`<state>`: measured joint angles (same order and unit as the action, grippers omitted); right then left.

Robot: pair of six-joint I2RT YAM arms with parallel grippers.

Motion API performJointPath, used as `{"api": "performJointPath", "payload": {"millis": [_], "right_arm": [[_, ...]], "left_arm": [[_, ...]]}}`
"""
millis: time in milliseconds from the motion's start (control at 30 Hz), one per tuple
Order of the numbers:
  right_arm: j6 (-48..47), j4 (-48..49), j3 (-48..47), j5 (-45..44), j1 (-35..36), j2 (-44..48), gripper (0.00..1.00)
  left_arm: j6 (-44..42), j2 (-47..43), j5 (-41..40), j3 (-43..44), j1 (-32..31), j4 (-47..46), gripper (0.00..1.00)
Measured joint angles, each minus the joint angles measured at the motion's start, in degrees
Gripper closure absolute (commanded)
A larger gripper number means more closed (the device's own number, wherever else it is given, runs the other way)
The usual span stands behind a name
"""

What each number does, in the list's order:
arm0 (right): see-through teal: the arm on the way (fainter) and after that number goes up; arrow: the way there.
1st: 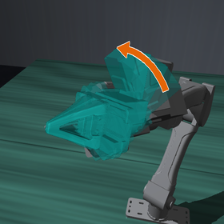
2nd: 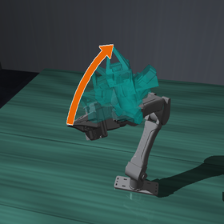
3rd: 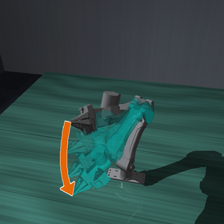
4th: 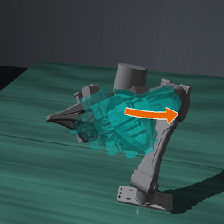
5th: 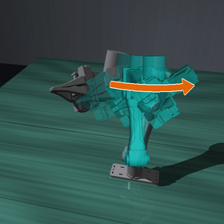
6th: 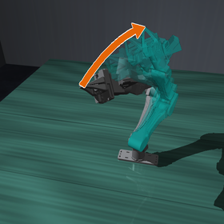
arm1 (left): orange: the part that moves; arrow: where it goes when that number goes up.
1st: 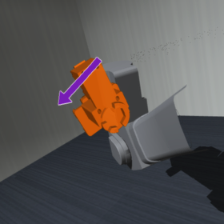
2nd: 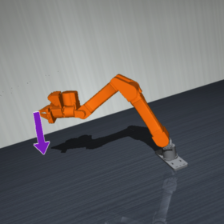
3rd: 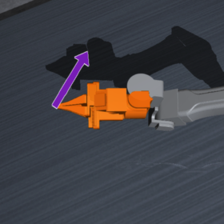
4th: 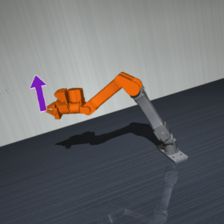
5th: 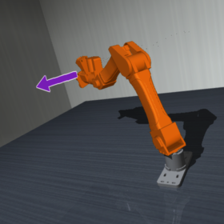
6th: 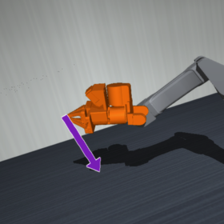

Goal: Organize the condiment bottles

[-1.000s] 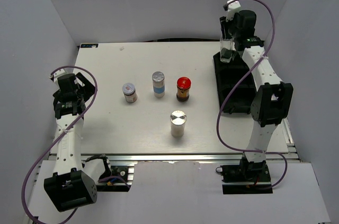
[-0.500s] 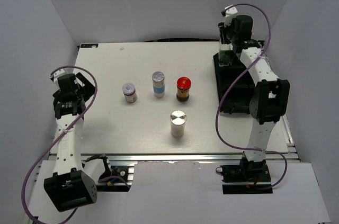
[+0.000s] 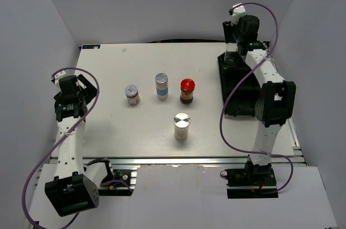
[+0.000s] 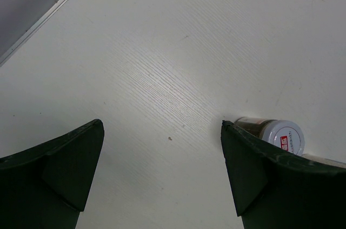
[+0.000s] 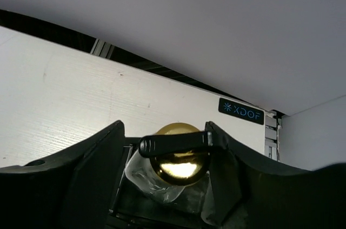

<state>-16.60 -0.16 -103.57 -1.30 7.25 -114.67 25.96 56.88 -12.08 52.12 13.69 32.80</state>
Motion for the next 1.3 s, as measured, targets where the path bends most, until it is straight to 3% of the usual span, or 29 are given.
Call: {"api": "performJointPath", "payload": {"millis": [533,567,800,933,1133,1300], "right_arm": [[1.0,1.4,-0.2,-5.9,-0.1,2.7,0.19],[1.1,1.7,-0.4,-6.1,-0.1,2.9,0.11],[1.4,1.6,-1.9,-6.4,-0.1,6.3,0.11],[1.4,-0.2,-3.5,-3.9,-0.1,9.5,0.11],[1.4,-6.0,-4.5,3.2,1.6,16.8,0.11],[-0.9,-12.8,-4.4,8.2,11.6,21.9,0.11]], "left_arm": [[0.2,0.0,0.0,0.0,0.0,0.0,0.02],[0.5,0.0,-0.2,0.0,0.0,0.0,0.02],[3.1,0.0,-2.3,0.1,-0.3,0.6,0.02],[5.0,0.8,-5.7,2.1,-4.7,0.6,0.02],[6.5,8.4,-9.7,8.5,-18.4,-3.4,0.02],[5.9,15.1,-8.5,10.7,-25.5,-6.7,0.02]]}}
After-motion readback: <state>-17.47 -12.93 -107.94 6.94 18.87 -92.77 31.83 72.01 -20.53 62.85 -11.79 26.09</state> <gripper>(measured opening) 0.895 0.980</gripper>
